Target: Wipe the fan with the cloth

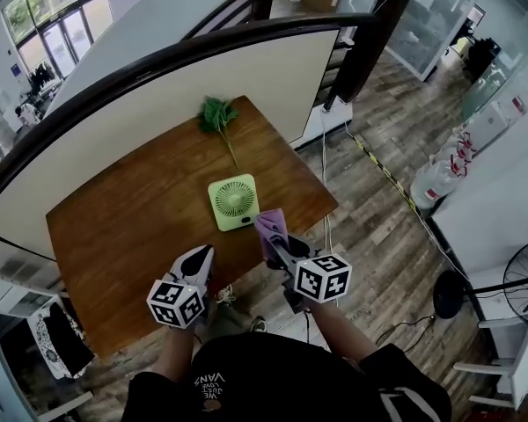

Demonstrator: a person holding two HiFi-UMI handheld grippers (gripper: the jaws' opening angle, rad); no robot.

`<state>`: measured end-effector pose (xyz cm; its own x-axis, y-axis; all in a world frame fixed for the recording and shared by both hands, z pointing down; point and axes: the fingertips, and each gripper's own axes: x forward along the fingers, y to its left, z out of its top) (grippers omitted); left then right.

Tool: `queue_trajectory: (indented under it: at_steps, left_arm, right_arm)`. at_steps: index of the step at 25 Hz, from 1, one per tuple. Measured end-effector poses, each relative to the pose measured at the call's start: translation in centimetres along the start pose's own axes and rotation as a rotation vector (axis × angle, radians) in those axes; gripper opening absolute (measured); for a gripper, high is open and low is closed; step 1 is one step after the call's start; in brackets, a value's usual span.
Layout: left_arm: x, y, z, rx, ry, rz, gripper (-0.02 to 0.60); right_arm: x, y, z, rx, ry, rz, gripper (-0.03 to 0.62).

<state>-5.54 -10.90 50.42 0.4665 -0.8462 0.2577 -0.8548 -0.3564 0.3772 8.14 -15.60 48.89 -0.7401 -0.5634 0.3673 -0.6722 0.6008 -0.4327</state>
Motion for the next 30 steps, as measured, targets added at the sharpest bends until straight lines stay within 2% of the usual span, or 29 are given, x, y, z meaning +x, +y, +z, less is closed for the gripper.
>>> queue_trajectory:
  at_steps: [11,30]
  left_arm:
    - [-3.1,-2.2,1.4,0.015,-0.023,0.035,0.012]
    - [-4.0,-3.9,1.0,0.046,-0.053,0.04,0.012]
  right_arm:
    - [-3.4,2.1,1.2,-0.041,-0.023,0.032,0.1]
    - [-5.6,1.7,-1.7,-0.018,0.015,0.028,0.1]
